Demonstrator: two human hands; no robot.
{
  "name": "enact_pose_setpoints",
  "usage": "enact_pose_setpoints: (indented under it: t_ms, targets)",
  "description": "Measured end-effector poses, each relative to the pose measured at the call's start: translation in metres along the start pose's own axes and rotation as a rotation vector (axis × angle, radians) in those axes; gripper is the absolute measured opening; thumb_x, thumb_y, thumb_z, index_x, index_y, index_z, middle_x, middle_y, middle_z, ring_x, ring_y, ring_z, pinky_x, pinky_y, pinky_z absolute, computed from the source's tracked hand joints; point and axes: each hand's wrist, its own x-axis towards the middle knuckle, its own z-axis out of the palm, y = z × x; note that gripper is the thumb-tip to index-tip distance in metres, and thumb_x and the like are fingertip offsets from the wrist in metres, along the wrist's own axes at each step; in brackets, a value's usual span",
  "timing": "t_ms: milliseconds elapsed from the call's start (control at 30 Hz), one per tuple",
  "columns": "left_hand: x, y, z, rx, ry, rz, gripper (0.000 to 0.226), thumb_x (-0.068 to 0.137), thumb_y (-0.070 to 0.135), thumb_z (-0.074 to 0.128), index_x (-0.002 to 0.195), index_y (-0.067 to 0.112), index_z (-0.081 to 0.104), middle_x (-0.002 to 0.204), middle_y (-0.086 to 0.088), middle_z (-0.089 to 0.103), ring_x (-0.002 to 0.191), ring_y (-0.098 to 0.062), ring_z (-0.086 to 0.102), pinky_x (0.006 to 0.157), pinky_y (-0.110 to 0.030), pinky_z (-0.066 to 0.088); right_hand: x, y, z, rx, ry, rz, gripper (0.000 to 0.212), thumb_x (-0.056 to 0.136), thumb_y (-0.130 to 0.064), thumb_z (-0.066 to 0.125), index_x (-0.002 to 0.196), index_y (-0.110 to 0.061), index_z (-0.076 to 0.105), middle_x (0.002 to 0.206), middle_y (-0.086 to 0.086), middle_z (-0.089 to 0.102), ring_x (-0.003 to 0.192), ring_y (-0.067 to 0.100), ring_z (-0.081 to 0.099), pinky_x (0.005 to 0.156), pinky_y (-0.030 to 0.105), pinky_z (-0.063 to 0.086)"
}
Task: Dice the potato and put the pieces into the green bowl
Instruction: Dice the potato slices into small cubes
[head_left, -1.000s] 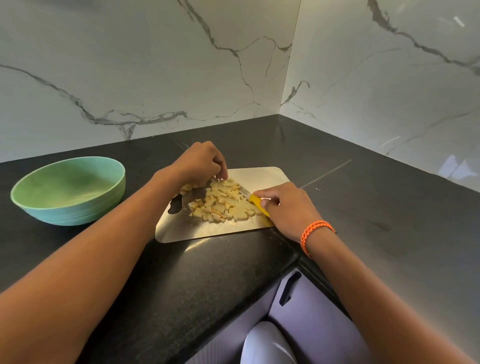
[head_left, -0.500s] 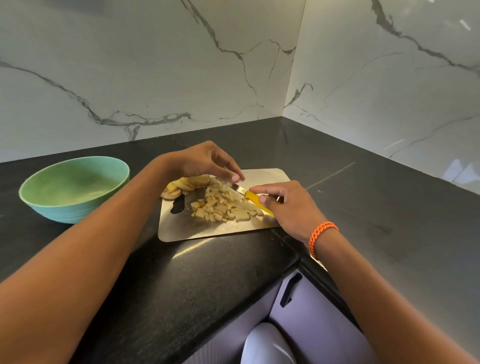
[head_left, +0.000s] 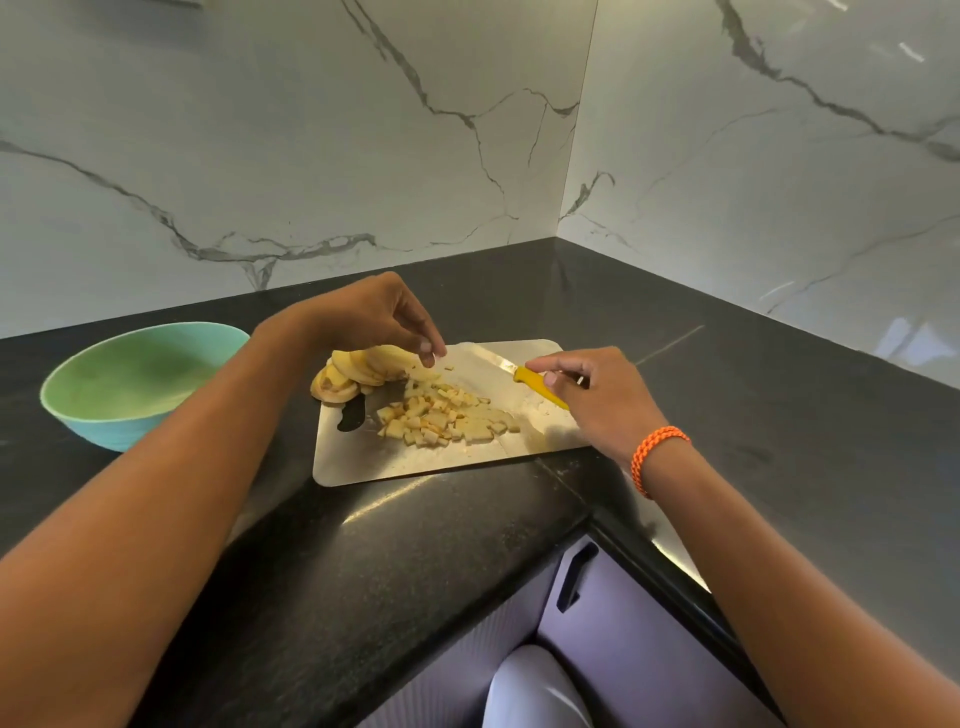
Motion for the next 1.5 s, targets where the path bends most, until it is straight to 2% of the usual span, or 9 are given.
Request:
enact_pose_setpoints:
  t_ms: [100, 200, 300, 500, 700, 1000, 1133, 1267, 1500]
  targets:
    - [-0.001, 0.000, -0.002, -0.025, 0.019, 0.027, 0.014, 0.090, 0.005, 0.080, 0.098, 0.015, 0.084, 0.090, 0.004, 0.081, 0.089, -0.010, 0.077, 0.090, -0.028, 0.056, 0.008, 0.000, 0.005, -0.109, -0.018, -0.124, 0.027, 0.103, -0.017, 0.059, 0.123, -0.027, 0.075, 0.118, -0.005, 0.073, 0.105, 0.011, 0.063, 0.087, 0.018, 0.048]
    - [0.002, -0.005, 0.001, -0.004, 0.059, 0.015, 0.009, 0.086, 0.013, 0.086, 0.092, 0.019, 0.083, 0.085, 0.005, 0.080, 0.086, -0.013, 0.076, 0.087, -0.033, 0.059, 0.013, 0.008, 0.010, -0.179, 0.040, -0.181, 0.029, 0.105, -0.016, 0.056, 0.126, -0.024, 0.073, 0.101, -0.008, 0.068, 0.088, 0.004, 0.057, 0.075, 0.009, 0.038]
    - [0.004, -0.010, 0.000, 0.079, 0.144, -0.052, 0.008, 0.087, 0.026, 0.086, 0.094, 0.026, 0.082, 0.091, 0.010, 0.077, 0.098, -0.015, 0.072, 0.087, -0.036, 0.056, 0.016, 0.019, 0.015, -0.251, 0.127, -0.165, 0.031, 0.106, -0.018, 0.052, 0.130, -0.023, 0.071, 0.091, -0.006, 0.060, 0.085, 0.014, 0.056, 0.067, 0.020, 0.038]
    - [0.000, -0.015, -0.016, 0.338, -0.157, -0.272, 0.067, 0.079, 0.055, 0.085, 0.139, 0.034, 0.063, 0.130, 0.007, 0.051, 0.119, -0.017, 0.043, 0.115, -0.045, 0.041, 0.017, 0.021, 0.019, -0.323, 0.148, -0.130, 0.030, 0.106, -0.022, 0.051, 0.130, -0.025, 0.070, 0.098, -0.006, 0.063, 0.090, 0.016, 0.058, 0.076, 0.034, 0.052]
    - [0.005, -0.018, -0.009, 0.299, -0.096, -0.275, 0.054, 0.086, 0.042, 0.085, 0.133, 0.026, 0.066, 0.127, 0.004, 0.053, 0.117, -0.020, 0.051, 0.099, -0.036, 0.045, 0.017, 0.023, 0.018, -0.298, 0.153, -0.129, 0.028, 0.106, -0.022, 0.052, 0.127, -0.024, 0.072, 0.105, -0.003, 0.068, 0.094, 0.015, 0.058, 0.079, 0.031, 0.052]
    - [0.010, -0.022, -0.004, 0.179, -0.090, -0.266, 0.022, 0.095, 0.028, 0.071, 0.117, 0.029, 0.067, 0.107, 0.015, 0.058, 0.101, -0.009, 0.056, 0.094, -0.039, 0.047, 0.018, 0.024, 0.018, -0.302, 0.155, -0.121, 0.028, 0.107, -0.021, 0.052, 0.126, -0.024, 0.072, 0.111, -0.002, 0.070, 0.096, 0.013, 0.057, 0.082, 0.028, 0.050]
    - [0.004, -0.015, -0.005, 0.178, -0.068, -0.241, 0.040, 0.073, 0.051, 0.068, 0.108, 0.033, 0.072, 0.107, 0.006, 0.065, 0.101, -0.015, 0.061, 0.087, -0.039, 0.052, 0.018, 0.024, 0.019, -0.303, 0.159, -0.120, 0.028, 0.106, -0.023, 0.053, 0.127, -0.023, 0.072, 0.115, -0.001, 0.071, 0.100, 0.013, 0.059, 0.086, 0.030, 0.052]
    - [0.000, -0.015, -0.008, 0.149, -0.016, -0.208, 0.041, 0.069, 0.054, 0.066, 0.104, 0.035, 0.074, 0.105, 0.006, 0.067, 0.099, -0.016, 0.062, 0.080, -0.036, 0.048, 0.018, 0.024, 0.020, -0.306, 0.159, -0.121, 0.028, 0.106, -0.023, 0.053, 0.127, -0.022, 0.072, 0.117, -0.001, 0.071, 0.103, 0.015, 0.061, 0.089, 0.029, 0.052]
    - [0.004, -0.022, -0.005, 0.156, 0.081, -0.191, 0.011, 0.091, 0.039, 0.076, 0.101, 0.035, 0.076, 0.106, 0.006, 0.068, 0.102, -0.018, 0.065, 0.079, -0.035, 0.051, 0.017, 0.024, 0.020, -0.312, 0.156, -0.118, 0.028, 0.107, -0.024, 0.052, 0.126, -0.023, 0.072, 0.116, -0.001, 0.071, 0.102, 0.015, 0.061, 0.087, 0.029, 0.051]
